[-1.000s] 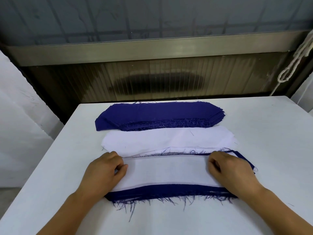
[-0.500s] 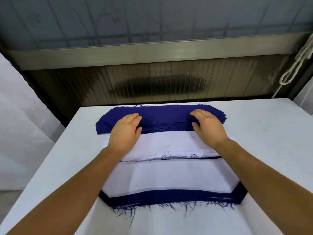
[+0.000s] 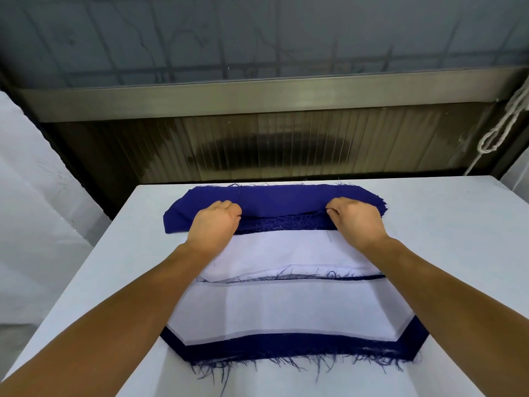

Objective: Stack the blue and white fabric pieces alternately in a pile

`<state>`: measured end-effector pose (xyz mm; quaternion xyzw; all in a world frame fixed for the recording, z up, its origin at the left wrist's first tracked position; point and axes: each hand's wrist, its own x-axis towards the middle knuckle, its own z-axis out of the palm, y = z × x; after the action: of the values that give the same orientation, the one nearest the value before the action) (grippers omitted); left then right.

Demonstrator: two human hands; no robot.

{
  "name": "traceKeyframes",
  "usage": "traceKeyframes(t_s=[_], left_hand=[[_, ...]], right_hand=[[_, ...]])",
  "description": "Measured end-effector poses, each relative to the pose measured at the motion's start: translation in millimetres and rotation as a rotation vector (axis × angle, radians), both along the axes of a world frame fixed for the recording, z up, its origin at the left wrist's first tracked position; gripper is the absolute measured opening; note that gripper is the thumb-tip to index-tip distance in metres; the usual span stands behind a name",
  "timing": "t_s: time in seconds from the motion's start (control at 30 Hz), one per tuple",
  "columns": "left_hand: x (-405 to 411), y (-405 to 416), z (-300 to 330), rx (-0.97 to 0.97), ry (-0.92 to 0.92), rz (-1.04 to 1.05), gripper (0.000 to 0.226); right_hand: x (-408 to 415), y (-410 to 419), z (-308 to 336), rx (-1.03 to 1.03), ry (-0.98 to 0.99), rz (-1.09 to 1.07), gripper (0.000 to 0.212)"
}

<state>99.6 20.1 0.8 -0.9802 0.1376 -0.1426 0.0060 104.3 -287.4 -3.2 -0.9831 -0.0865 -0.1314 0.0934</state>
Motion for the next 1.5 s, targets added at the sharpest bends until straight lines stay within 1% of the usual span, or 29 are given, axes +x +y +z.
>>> traceKeyframes(t_s=[0.1, 0.2, 0.3, 0.37, 0.43, 0.53, 0.67, 0.83, 0.9, 0.97, 1.0, 1.03, 1.13, 1.2, 1.23, 1.3, 1.33, 1.4, 1.47, 1.5], left_hand=[[0, -1, 4, -0.046, -0.009, -0.001, 0.018], [-3, -3, 8, -0.083, -0.032, -0.007, 0.013], [-6, -2, 8, -0.141, -0.088, -0.004, 0.012], [-7, 1, 7, -0.192, -0.099, -0.018, 0.021], [-8, 3, 5, -0.164, -0.076, -0.049, 0.031], [-10, 5, 4, -0.119, -0.098, -0.081, 0.023], [-17, 4, 9, -0.192, -0.142, -0.083, 0.015], [-44, 7, 24, -0.19, -0.143, -0.085, 0.009], [-63, 10, 34, -0.161, -0.189, -0.119, 0.011], [-82, 15, 44, -0.141, -0.202, -0.175, 0.014], [-91, 18, 48, -0.14, -0.171, -0.206, 0.014], [-99, 22, 52, -0.149, -0.102, -0.229, 0.013], [-115, 35, 63, -0.163, 0.227, -0.247, 0.014], [-118, 41, 69, -0.228, 0.487, -0.236, 0.014], [-117, 41, 71, -0.281, 0.598, -0.233, 0.015], [-115, 41, 76, -0.327, 0.735, -0.223, 0.017], [-113, 40, 77, -0.318, 0.765, -0.215, 0.016], [-110, 39, 78, -0.297, 0.754, -0.197, 0.015], [-107, 38, 79, -0.298, 0.651, -0.17, 0.014], [-106, 38, 80, -0.301, 0.552, -0.15, 0.014]], right_hand=[[-2, 2, -3, 0.015, -0.053, -0.012, 0.019], [-6, 4, -3, 0.074, -0.119, -0.018, 0.012], [-8, 5, -1, 0.145, -0.172, 0.031, 0.006], [-8, 4, -1, 0.201, -0.144, 0.077, 0.008], [-10, 3, -3, 0.24, -0.102, 0.107, 0.014], [-14, 1, -6, 0.292, -0.093, 0.096, 0.012], [-22, 0, -3, 0.367, -0.115, 0.033, 0.007], [-50, -5, 16, 0.317, -0.115, 0.086, 0.007], [-70, -11, 25, 0.332, -0.068, 0.089, 0.009], [-90, -16, 32, 0.375, 0.021, 0.109, 0.011], [-99, -19, 36, 0.389, 0.067, 0.131, 0.013], [-107, -21, 39, 0.399, 0.112, 0.151, 0.014], [-126, -27, 48, 0.441, 0.291, 0.206, 0.019], [-130, -29, 51, 0.466, 0.447, 0.235, 0.018], [-131, -30, 52, 0.453, 0.504, 0.244, 0.017], [-130, -28, 53, 0.374, 0.558, 0.248, 0.015], [-128, -26, 54, 0.315, 0.57, 0.248, 0.016], [-125, -22, 56, 0.216, 0.557, 0.239, 0.015], [-122, -17, 59, 0.203, 0.456, 0.211, 0.012], [-122, -15, 61, 0.228, 0.361, 0.191, 0.011]])
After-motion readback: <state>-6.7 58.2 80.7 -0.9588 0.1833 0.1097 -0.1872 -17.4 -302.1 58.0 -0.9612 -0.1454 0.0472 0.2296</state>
